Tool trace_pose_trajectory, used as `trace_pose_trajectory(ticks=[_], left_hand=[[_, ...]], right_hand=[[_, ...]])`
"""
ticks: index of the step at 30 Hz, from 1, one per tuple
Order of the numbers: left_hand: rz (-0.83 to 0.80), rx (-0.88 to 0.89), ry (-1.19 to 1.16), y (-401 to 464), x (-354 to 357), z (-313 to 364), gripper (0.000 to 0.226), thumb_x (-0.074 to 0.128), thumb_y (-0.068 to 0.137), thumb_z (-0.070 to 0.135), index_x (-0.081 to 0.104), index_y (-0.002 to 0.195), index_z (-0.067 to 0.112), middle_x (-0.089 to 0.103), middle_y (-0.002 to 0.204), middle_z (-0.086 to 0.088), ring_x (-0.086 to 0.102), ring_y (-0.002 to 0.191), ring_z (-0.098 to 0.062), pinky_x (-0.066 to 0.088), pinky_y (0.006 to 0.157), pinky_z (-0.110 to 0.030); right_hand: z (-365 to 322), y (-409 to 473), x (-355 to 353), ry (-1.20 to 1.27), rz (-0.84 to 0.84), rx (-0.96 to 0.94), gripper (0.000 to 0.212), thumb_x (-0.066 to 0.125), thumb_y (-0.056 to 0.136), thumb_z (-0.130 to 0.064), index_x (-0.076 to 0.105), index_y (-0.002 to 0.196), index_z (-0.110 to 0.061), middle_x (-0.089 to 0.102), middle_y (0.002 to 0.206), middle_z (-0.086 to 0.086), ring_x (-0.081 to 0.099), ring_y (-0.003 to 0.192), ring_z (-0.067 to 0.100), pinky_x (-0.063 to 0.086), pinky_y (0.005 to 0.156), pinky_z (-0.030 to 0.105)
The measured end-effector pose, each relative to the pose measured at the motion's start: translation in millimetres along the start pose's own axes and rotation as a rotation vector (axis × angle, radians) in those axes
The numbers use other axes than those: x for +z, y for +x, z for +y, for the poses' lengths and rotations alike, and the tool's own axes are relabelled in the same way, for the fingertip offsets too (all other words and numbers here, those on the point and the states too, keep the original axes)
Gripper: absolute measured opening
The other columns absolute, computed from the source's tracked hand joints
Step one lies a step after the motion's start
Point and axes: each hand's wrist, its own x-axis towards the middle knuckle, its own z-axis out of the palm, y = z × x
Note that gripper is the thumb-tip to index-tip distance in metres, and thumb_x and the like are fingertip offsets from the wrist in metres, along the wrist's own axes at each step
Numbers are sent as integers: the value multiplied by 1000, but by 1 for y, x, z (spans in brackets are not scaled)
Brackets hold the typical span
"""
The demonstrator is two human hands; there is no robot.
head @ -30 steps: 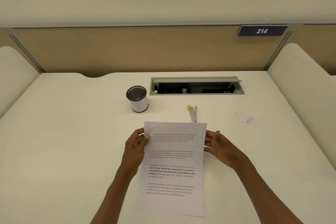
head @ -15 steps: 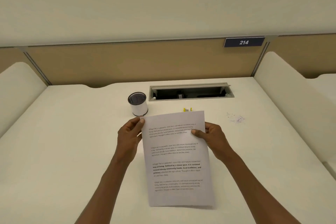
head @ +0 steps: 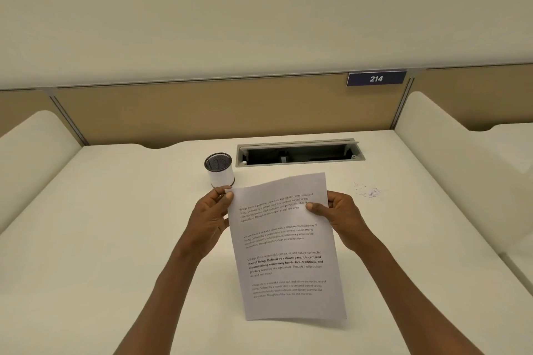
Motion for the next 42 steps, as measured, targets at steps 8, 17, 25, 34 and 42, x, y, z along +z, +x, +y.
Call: trace_pose_trajectory(ticks=[8, 17, 25, 34, 42], left_hand=[[-21, -5, 12, -9, 0, 6, 14, 46, 104, 13, 60, 105, 9, 71, 93, -5, 67, 87, -18, 57, 75, -32], [-70, 20, 34, -19, -7, 10, 26, 68, 82, 30, 58, 97, 10, 68, 100, -8, 65, 95, -20, 59, 79, -37], [-116, -14, 69, -22, -15, 9, 9, 54, 96, 18, 57, 96, 10, 65, 92, -5, 64, 85, -15, 57, 77, -32], [-137, -68, -4, -22, -12, 9, 21, 58, 90, 25, 53, 100, 8, 69, 92, -10, 65, 85, -21, 57, 74, -32], [-128, -72, -139, -18, -8, 11, 24, 42, 103, 11, 57, 113, -5, 70, 108, -19, 69, 97, -27, 60, 87, -37]], right_hand=[[-3, -6, 0, 9, 14, -6, 22, 72, 84, -14, 71, 106, -15, 76, 100, 3, 74, 83, 27, 60, 70, 35], [0, -11, 4, 17, -1, 1, 24, 72, 84, -13, 71, 108, -12, 76, 101, 4, 74, 83, 29, 60, 69, 35], [3, -10, 5, 29, 0, 16, 25, 73, 83, -10, 72, 108, -9, 76, 100, 6, 74, 84, 28, 58, 68, 31], [5, -8, 5, 23, 6, 26, 26, 73, 83, -10, 71, 109, -7, 75, 102, 8, 73, 87, 31, 59, 75, 39], [0, -8, 7, 17, 0, 16, 25, 72, 84, -11, 71, 109, -9, 76, 101, 5, 73, 85, 29, 59, 70, 35]])
